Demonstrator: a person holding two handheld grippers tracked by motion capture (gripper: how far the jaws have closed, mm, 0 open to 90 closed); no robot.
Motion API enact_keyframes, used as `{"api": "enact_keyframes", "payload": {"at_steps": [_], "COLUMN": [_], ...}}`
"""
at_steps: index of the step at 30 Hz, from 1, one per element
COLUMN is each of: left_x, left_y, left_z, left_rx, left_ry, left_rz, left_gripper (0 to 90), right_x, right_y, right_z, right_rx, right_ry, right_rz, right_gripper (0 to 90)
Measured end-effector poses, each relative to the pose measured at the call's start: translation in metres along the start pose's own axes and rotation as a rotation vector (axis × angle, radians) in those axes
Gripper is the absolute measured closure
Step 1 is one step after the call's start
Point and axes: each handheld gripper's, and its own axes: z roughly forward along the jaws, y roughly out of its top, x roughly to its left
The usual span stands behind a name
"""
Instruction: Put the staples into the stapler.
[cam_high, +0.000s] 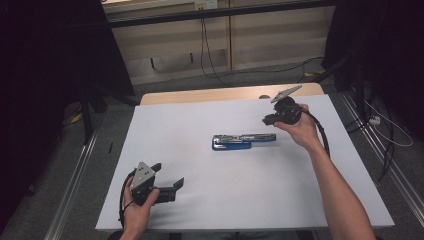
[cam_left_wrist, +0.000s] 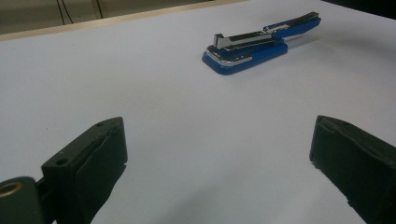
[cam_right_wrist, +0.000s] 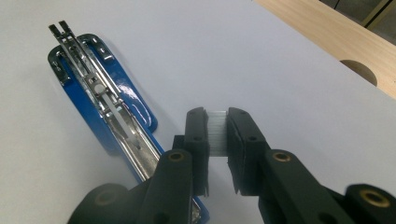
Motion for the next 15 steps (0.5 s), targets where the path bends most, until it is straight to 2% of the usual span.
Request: {"api": "enact_keyframes", "payload": {"at_steps": [2, 7, 15], "left_x": [0.000, 0.000, 0.001], "left_y": [0.000, 0.001, 0.001], "left_z": [0.000, 0.000, 0.000], "left_rx": [-0.005, -0.002, -0.005], "left_ry": [-0.004, 0.000, -0.006], "left_rz": [-0.006, -0.002, -0.001], "left_gripper": [4.2, 4.2, 4.2], "right_x": [0.001, 0.006, 0.017], "right_y": [0.001, 0.003, 0.013], "right_z": [-0.001, 0.001, 0.006], "right_rx": [-0.001, -0.011, -0.011], "right_ry": [-0.001, 0.044, 0.063], "right_rz": [-0.009, -0.016, -0.053], "right_gripper": [79.5, 79.5, 79.5]}}
